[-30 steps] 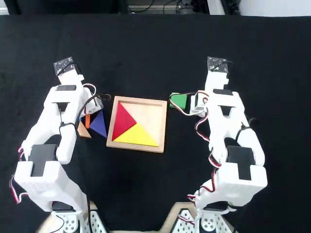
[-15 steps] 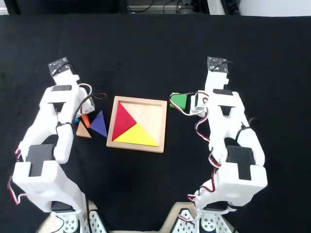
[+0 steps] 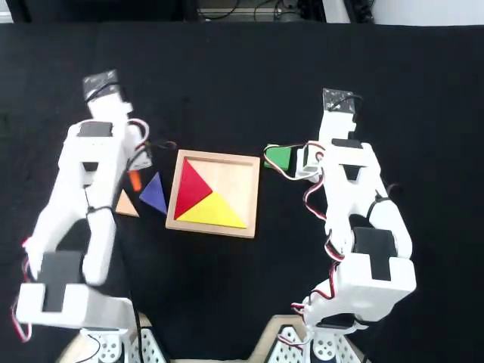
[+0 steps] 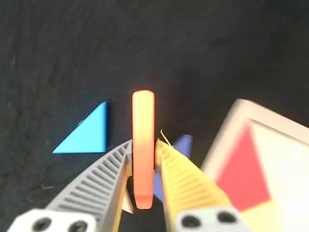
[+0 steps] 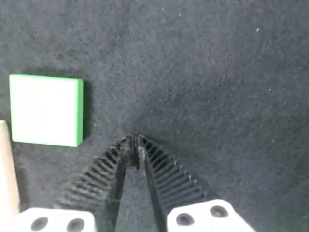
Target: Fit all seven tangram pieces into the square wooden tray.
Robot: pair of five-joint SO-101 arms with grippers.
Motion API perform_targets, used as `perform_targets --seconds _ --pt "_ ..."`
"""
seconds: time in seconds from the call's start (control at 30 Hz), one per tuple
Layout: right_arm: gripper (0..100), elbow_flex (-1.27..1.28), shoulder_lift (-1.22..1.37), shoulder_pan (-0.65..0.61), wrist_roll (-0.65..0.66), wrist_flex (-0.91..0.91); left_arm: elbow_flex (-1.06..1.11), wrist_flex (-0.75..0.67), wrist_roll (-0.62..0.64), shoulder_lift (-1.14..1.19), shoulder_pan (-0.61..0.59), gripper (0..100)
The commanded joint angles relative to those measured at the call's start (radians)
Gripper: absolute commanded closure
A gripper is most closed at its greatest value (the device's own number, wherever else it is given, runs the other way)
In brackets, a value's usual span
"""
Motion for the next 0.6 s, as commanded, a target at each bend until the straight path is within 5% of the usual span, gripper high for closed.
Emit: perform_targets --seconds 0.0,0.2,0.4,0.57 --pt "98.7 -0.007 -0.050 0.066 -0.023 -0.031 -0.059 0.052 -0.041 -0.164 0.116 97" --pt "98.7 -0.018 -0.051 0.172 -0.117 -0.055 -0.137 0.169 -0.046 -0.204 0.303 97" --pt "98.7 -0.039 -0.044 0.229 -0.150 -0.057 -0.094 0.035 -0.041 -0.137 0.483 97" --pt "98.7 -0.038 -0.044 0.262 -0.152 -0.089 -0.076 -0.129 0.055 -0.014 0.518 97"
